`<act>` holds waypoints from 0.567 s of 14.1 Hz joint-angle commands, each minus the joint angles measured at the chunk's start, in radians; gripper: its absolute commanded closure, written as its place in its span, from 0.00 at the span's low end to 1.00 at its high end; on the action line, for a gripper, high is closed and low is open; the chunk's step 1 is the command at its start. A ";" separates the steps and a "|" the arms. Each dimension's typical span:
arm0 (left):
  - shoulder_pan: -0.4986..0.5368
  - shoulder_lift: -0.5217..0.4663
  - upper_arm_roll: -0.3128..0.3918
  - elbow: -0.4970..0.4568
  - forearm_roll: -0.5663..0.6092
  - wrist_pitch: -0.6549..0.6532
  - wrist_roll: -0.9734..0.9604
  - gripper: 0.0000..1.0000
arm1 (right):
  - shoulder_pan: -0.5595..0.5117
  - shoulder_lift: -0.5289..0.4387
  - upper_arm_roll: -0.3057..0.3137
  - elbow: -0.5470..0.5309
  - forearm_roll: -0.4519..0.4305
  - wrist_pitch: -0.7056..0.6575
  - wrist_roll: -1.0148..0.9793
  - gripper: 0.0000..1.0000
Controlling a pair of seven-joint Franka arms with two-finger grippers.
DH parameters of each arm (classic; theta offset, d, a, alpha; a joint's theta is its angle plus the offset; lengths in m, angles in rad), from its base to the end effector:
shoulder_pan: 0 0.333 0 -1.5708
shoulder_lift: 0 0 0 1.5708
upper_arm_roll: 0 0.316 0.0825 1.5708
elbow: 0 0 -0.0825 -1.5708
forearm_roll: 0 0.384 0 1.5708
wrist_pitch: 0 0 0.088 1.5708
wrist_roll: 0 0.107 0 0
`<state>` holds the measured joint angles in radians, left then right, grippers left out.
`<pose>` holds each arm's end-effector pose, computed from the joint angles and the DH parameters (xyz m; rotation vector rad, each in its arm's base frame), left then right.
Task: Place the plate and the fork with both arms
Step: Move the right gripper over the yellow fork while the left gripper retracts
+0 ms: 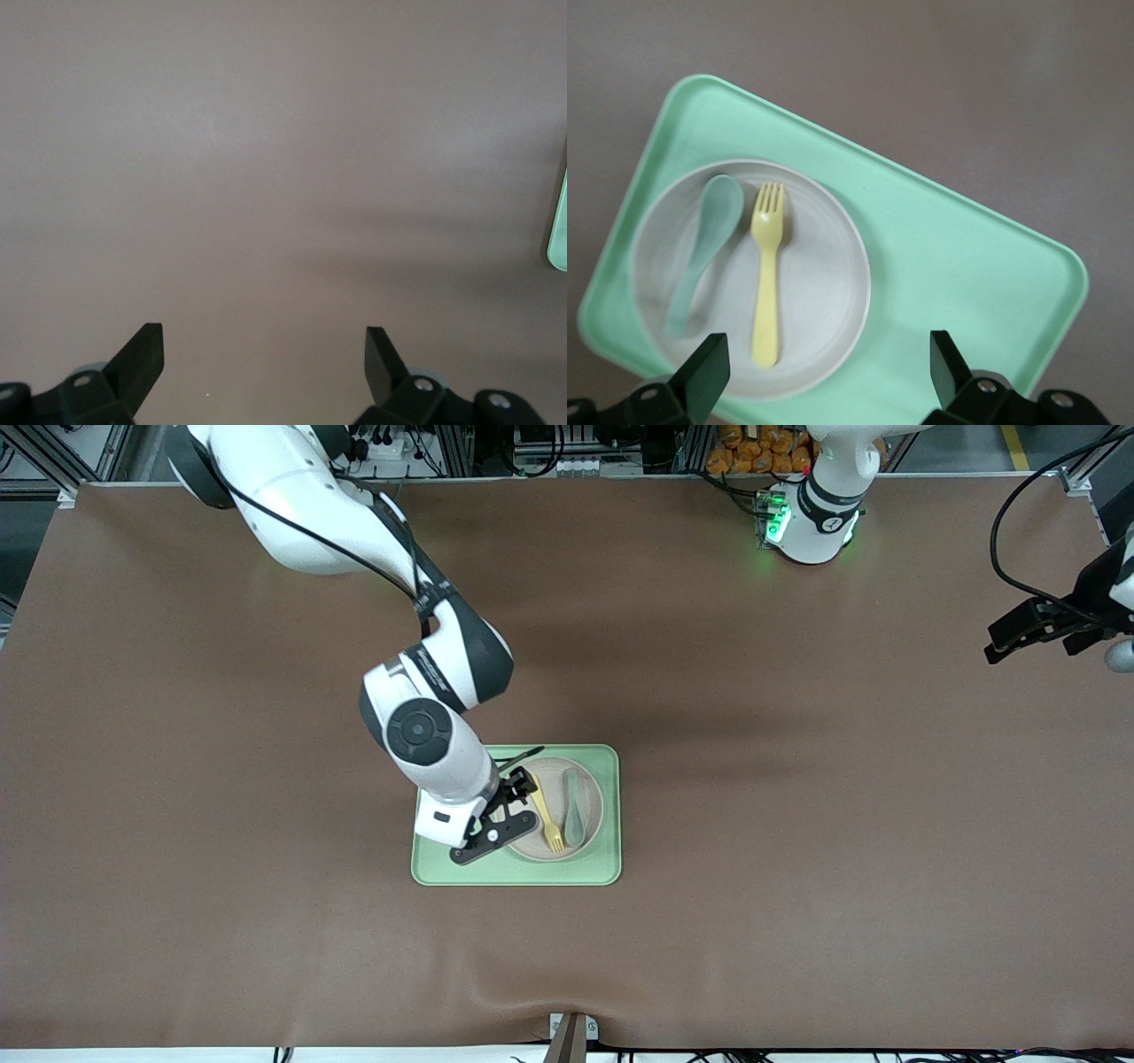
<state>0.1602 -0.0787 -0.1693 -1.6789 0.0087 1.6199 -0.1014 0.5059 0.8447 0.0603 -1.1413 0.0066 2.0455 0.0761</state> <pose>0.5340 -0.0075 0.6198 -3.1172 -0.1440 -0.0308 0.6571 0.4013 0.3009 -2.9909 -0.7092 -0.0643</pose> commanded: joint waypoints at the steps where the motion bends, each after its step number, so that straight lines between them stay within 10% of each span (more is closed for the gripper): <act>1: -0.001 -0.018 -0.010 -0.019 0.014 0.020 0.002 0.00 | 0.025 0.073 -0.007 0.049 -0.028 0.012 0.049 0.00; 8: -0.011 -0.020 -0.062 -0.001 0.008 0.020 0.019 0.00 | 0.085 0.105 -0.005 -0.006 -0.076 0.062 0.143 0.17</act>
<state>0.1473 -0.0788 -0.2305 -1.6785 0.0087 1.6298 -0.0979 0.5860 0.9421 0.0595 -1.1399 -0.0445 2.0761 0.2001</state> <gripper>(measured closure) 0.000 0.119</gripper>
